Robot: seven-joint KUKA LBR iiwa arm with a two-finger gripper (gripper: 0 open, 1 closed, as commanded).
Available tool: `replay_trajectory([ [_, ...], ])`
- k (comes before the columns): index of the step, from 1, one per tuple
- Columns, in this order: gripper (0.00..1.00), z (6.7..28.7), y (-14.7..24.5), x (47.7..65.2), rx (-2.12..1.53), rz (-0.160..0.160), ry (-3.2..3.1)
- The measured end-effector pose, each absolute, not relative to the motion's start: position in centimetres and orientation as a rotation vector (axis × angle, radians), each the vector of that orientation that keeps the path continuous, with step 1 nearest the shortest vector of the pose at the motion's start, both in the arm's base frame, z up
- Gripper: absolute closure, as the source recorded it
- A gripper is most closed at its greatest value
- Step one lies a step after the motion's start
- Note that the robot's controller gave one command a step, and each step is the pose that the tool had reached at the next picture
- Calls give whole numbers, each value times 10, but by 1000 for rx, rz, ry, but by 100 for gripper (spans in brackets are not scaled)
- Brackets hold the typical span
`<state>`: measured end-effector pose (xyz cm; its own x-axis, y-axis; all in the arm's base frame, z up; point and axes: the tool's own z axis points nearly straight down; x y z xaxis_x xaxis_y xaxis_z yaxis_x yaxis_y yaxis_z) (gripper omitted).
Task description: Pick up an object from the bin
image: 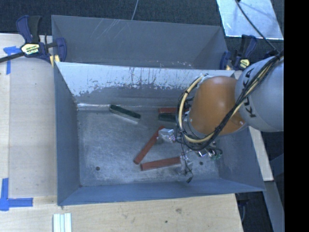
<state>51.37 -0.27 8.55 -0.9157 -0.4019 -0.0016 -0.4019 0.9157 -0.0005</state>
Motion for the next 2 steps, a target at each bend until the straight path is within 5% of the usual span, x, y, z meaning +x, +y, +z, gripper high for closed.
replay_trajectory([
  [1, 100, 71, -2, 506, -245, 1, 3130],
  [2, 100, 71, -2, 506, -246, 1, 3130],
])
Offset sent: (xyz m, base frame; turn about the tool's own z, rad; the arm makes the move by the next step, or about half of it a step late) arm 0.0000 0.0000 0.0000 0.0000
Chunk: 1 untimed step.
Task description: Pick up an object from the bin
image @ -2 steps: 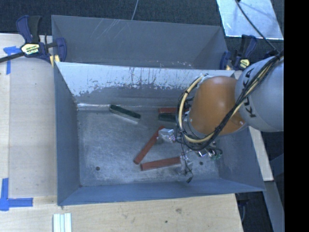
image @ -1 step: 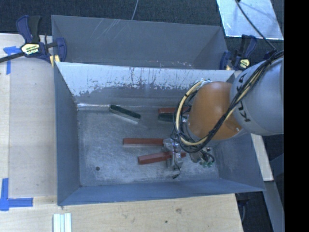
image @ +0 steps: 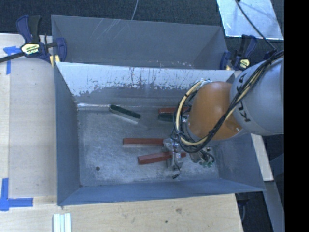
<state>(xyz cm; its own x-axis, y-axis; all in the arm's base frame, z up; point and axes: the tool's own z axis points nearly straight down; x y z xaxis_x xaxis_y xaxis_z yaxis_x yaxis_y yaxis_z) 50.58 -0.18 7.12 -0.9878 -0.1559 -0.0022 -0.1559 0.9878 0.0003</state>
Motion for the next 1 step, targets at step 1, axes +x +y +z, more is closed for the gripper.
replay_trajectory([
  [1, 100, 127, -2, 504, -247, 0, 3136],
])
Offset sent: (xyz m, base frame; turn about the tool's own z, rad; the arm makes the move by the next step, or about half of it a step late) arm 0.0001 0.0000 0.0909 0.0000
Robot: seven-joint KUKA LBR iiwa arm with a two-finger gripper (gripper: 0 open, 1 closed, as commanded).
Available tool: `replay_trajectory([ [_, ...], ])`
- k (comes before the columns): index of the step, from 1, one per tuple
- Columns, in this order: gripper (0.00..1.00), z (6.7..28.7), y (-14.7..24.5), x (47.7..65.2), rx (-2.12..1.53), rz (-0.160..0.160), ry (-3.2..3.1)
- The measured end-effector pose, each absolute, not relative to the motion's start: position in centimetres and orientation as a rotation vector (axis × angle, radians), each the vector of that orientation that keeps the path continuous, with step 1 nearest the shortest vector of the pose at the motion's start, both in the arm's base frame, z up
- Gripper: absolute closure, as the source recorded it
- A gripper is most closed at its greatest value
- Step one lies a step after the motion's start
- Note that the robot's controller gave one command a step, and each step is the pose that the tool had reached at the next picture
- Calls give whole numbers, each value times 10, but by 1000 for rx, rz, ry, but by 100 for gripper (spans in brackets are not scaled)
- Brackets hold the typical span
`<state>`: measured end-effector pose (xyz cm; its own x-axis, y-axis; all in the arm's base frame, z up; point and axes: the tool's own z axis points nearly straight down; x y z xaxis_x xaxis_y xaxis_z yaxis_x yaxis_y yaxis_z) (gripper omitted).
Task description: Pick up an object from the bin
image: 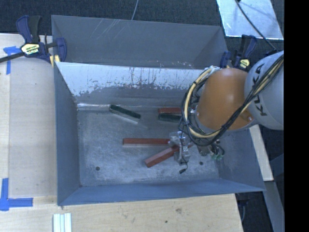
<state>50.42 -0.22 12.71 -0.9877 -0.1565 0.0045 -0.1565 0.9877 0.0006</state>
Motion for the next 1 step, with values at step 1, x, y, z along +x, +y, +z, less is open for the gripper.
replay_trajectory([
  [1, 100, 151, -2, 505, 247, 0, -3129],
])
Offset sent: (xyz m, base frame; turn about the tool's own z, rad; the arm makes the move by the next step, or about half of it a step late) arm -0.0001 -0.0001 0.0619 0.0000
